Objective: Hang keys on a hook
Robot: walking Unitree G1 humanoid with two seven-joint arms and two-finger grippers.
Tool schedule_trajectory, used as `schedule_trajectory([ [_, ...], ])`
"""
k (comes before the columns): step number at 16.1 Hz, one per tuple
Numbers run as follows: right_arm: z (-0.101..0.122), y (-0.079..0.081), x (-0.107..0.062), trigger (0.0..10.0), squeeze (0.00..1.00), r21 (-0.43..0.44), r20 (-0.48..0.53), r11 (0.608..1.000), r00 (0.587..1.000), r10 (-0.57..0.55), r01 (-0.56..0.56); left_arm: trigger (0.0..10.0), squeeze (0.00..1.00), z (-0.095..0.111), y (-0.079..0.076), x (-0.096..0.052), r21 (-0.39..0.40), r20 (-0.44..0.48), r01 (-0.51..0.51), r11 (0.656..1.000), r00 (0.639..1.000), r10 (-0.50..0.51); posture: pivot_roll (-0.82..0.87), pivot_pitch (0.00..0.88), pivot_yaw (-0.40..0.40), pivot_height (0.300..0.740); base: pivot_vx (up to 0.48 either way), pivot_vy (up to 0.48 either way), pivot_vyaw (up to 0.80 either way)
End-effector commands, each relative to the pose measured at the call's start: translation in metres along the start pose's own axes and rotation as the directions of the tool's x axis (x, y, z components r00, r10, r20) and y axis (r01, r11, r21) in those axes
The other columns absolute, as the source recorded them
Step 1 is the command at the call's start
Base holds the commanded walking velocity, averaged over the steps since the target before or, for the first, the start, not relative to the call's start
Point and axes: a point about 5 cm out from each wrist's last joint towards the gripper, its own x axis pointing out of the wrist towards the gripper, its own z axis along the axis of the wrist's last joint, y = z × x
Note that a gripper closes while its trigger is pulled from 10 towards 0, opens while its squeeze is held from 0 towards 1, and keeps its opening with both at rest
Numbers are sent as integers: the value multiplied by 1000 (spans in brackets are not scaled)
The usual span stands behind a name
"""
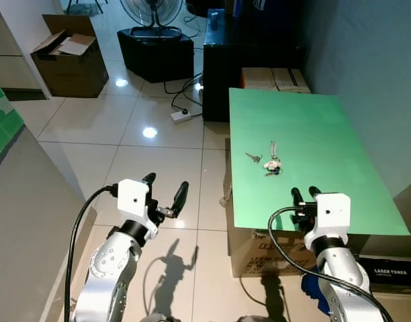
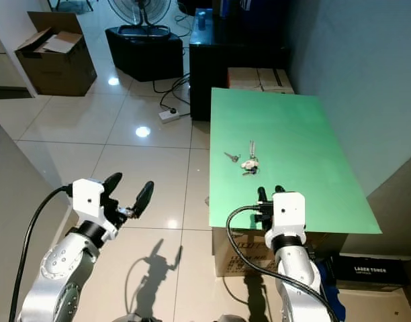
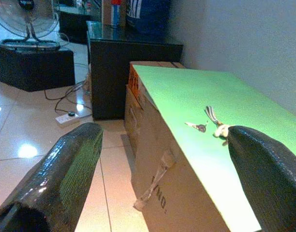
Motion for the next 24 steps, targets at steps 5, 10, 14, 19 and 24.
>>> schedule_trajectory([
  [5, 2, -3, -2, 10000, 1000, 8, 5, 1000, 1000, -2, 2, 10000, 1000, 4, 2, -1, 14, -1, 31, 999, 1000, -31, -150, 85, 12, 740, 0, 0, 0],
  [10, 6, 2, -1, 10000, 1000, 25, 25, 998, 998, 56, -56, 10000, 1000, 7, 1, 1, 18, 27, 13, 1000, 1000, -13, -145, 80, 0, 740, 0, 0, 0],
  [14, 0, -2, 8, 10000, 1000, -16, -22, 1000, 999, -27, 27, 10000, 651, 8, 5, 1, 83, 39, -34, 996, 999, 31, -137, 61, -4, 740, 0, 0, 0],
  [19, -4, -6, 9, 10000, 0, -43, -40, 996, 996, -82, 80, 10000, 0, 8, 2, 11, 151, 31, -25, 988, 999, 21, -143, 53, 11, 740, 0, 0, -467],
  [24, -4, -10, 6, 10000, 0, -40, -32, 993, 993, -114, 113, 10000, 0, 7, 4, 14, 155, 34, -8, 988, 999, 2, -157, 47, 24, 740, 0, 0, -793],
])
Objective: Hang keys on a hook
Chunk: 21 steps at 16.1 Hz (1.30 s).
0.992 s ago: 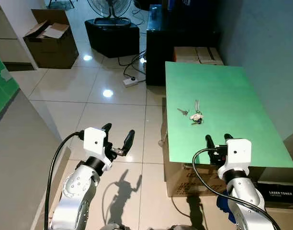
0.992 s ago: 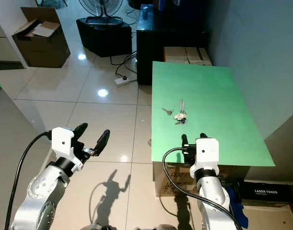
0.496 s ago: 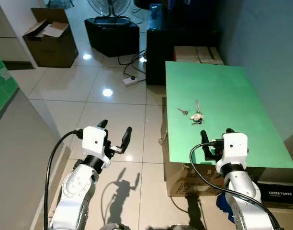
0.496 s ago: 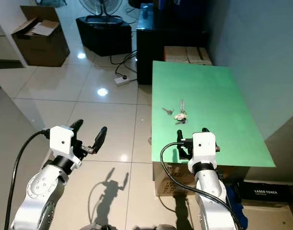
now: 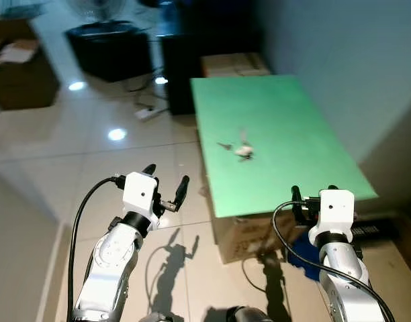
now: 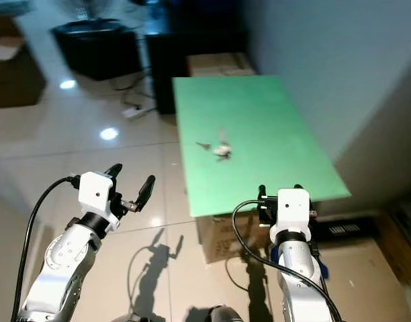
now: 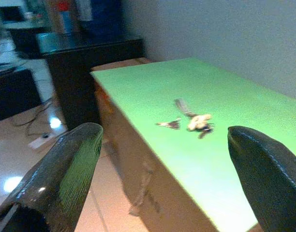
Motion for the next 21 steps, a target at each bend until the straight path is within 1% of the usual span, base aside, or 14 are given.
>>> schedule_trajectory([
  [1, 0, -2, -2, 10000, 0, -6, 0, 1000, 1000, -4, 4, 10000, 0, 0, 1, 1, 2, 7, 9, 1000, 1000, -9, -159, 46, 23, 740, 0, 0, -788],
  [5, 0, -1, -2, 10000, 0, -76, 15, 997, 1000, 5, -4, 10000, 0, 0, 0, 1, -8, 14, 6, 1000, 1000, -6, -161, 44, 16, 740, 288, 0, 0],
  [9, 1, 1, -2, 10000, 0, -86, 22, 996, 999, 23, -21, 10000, 0, 0, 0, 0, -13, 15, 5, 1000, 1000, -5, -161, 49, 14, 740, 316, 0, 0],
  [13, 1, 0, -2, 10000, 0, -80, 19, 997, 1000, 15, -13, 10000, 0, 1, 0, 1, -16, 19, 6, 1000, 1000, -6, -164, 51, 20, 740, 356, 0, 0],
  [18, 2, 0, -1, 10000, 0, -90, 28, 995, 999, 33, -30, 10000, 0, 0, 0, 2, -15, 18, 8, 1000, 1000, -7, -165, 53, 22, 740, 366, 0, 0],
  [20, 0, 1, -2, 10000, 0, -34, 3, 999, 1000, 23, -23, 10000, 0, -1, -1, 2, -15, 15, 10, 1000, 1000, -10, -165, 57, 23, 740, 366, 0, 0],
  [21, 0, 0, -1, 10000, 0, -36, 0, 999, 1000, 24, -24, 10000, 0, 0, -1, 2, -15, 15, 13, 1000, 1000, -13, -163, 59, 23, 740, 364, 0, -800],
])
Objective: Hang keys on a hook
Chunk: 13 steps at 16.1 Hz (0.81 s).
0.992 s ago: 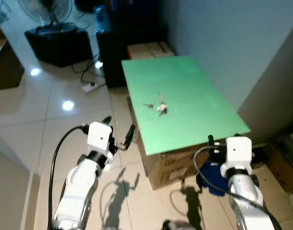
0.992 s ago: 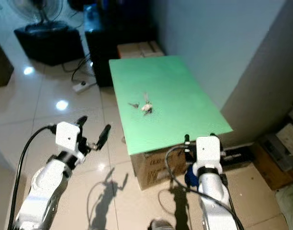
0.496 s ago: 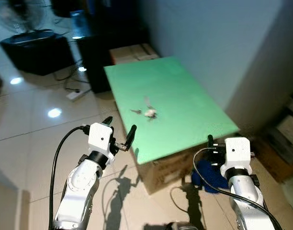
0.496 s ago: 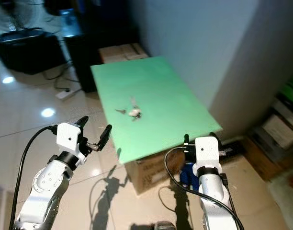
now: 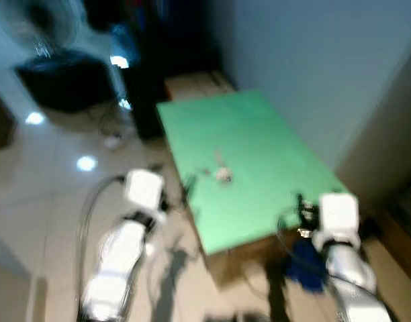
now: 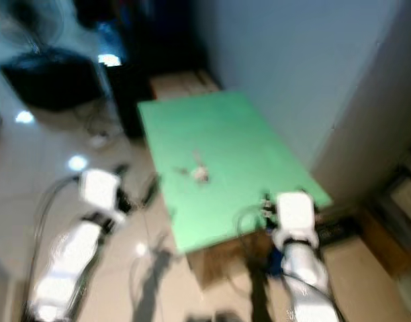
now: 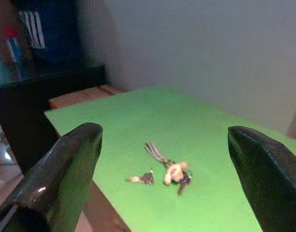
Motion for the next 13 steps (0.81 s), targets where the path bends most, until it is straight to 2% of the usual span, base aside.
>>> schedule_trajectory([
  [1, 8, 8, 2, 10000, 0, 31, 26, 999, 999, 23, -24, 10000, 0, 0, 13, -5, 27, -7, -35, 999, 999, 35, -164, 63, 27, 740, 364, 0, -800],
  [2, 8, 8, 1, 10000, 0, 31, 24, 999, 999, 20, -21, 10000, 0, 0, 13, -5, 27, -6, -34, 999, 999, 34, -164, 63, 28, 740, 368, 0, -800],
  [4, 5, 9, -2, 10000, 0, 26, 21, 1000, 1000, 15, -16, 10000, 0, -1, 11, -6, 27, -11, -19, 999, 1000, 20, -166, 65, 32, 740, 364, 0, 0],
  [8, 6, 8, -3, 10000, 0, 35, 17, 999, 1000, 6, -7, 10000, 0, -1, 10, -5, 32, -12, -11, 999, 1000, 11, -165, 70, 38, 740, 367, 0, -800],
  [11, 6, 10, -2, 10000, 0, 26, 21, 1000, 1000, 17, -17, 10000, 0, -1, 10, -5, 34, -14, -11, 999, 1000, 11, -164, 69, 37, 740, 363, 0, 0],
  [13, 6, 13, -2, 10000, 0, 9, 24, 999, 999, 42, -42, 10000, 0, -5, 10, -8, 31, -11, -17, 999, 1000, 18, -162, 69, 32, 740, 0, 0, 0],
])
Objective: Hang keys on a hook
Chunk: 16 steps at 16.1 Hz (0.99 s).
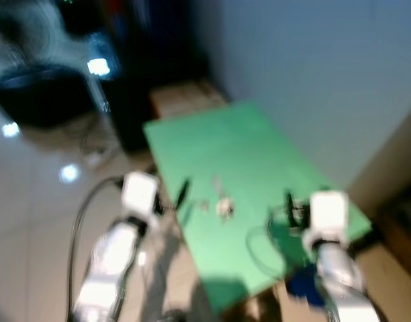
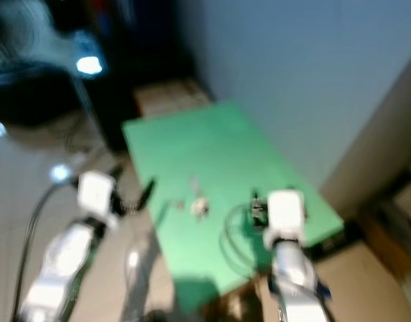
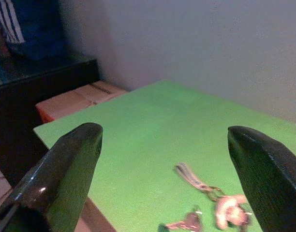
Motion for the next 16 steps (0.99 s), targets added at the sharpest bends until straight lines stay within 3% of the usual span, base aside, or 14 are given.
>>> schedule_trajectory([
  [1, -1, -8, -1, 10000, 0, -13, -6, 1000, 1000, -19, 19, 10000, 0, -3, -6, -1, 18, -2, 26, 999, 1000, -26, -162, 70, 31, 740, 0, 0, 0],
  [8, -14, 2, -2, 10000, 0, -28, -91, 997, 994, 62, -65, 10000, 0, -15, -5, -5, 65, -83, 57, 996, 995, -52, -147, 88, 20, 740, 0, 0, 0],
  [11, -23, 14, 7, 10000, 0, -106, -142, 982, 980, 141, -157, 10000, 0, -23, -3, 0, 100, -135, 96, 990, 988, -82, -148, 101, 35, 740, 0, 0, 0],
  [13, -29, 17, 8, 10000, 0, -139, -181, 973, 970, 160, -186, 10000, 0, -28, -2, 12, 113, -158, 96, 989, 984, -77, -144, 106, 29, 740, 0, 0, 0],
  [15, -31, 16, 7, 10000, 0, -135, -194, 976, 971, 142, -170, 10000, 0, -32, -11, 28, 68, -187, 143, 987, 974, -128, -145, 111, 29, 740, 0, 0, 0],
  [16, -32, 16, 6, 10000, 0, -136, -195, 977, 971, 139, -167, 10000, 0, -34, -26, 40, -14, -205, 209, 978, 956, -207, -159, 121, 35, 740, 0, 0, 0],
])
